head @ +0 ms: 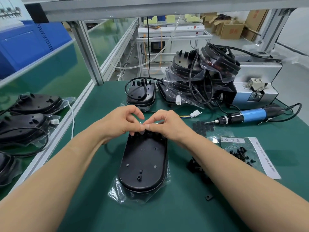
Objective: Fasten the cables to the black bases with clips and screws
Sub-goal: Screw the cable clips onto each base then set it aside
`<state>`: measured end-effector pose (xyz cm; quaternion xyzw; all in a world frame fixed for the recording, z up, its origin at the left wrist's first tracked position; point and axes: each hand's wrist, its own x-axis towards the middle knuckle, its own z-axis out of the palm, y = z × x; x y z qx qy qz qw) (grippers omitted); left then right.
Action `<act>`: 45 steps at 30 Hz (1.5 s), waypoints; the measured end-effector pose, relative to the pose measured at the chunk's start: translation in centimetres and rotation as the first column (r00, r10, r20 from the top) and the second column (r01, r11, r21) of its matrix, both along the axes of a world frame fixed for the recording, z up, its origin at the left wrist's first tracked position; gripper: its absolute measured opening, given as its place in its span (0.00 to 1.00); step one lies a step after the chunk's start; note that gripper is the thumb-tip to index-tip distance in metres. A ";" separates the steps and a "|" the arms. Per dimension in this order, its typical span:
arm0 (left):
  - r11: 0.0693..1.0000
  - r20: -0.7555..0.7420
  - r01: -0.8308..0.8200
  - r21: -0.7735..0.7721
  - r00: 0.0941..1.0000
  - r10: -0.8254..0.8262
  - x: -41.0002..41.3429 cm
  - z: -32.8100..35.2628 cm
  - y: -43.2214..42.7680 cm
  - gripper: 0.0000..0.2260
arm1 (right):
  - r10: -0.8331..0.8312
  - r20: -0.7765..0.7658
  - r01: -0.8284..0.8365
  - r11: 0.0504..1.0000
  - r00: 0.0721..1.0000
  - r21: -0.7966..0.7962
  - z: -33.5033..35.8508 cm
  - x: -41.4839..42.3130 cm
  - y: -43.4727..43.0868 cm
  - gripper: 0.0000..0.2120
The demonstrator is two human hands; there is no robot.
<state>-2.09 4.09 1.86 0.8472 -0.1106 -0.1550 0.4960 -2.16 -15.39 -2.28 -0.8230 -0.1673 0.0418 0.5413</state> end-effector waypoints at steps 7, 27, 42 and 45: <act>0.997 -0.017 0.061 0.044 0.998 -0.060 0.3 0.3 -0.2 0.02 | -0.110 -0.011 0.103 0.959 0.994 -0.265 2.5 0.5 -8.0 0.04; 0.941 -0.062 -0.257 -0.218 0.966 0.250 -2.3 -2.8 -1.3 0.03 | 0.039 -0.058 -0.066 0.796 0.998 -0.601 2.5 -5.1 -20.1 0.08; 0.812 0.162 -0.490 -0.319 0.815 0.556 -5.6 -4.9 -5.1 0.03 | 0.026 0.023 0.000 0.660 0.999 -0.751 1.2 -6.0 -18.1 0.05; 0.796 0.080 -0.510 -0.325 0.824 0.561 -5.9 -4.2 -5.7 0.03 | 0.004 0.040 0.026 0.699 0.999 -0.714 1.3 -5.9 -18.5 0.07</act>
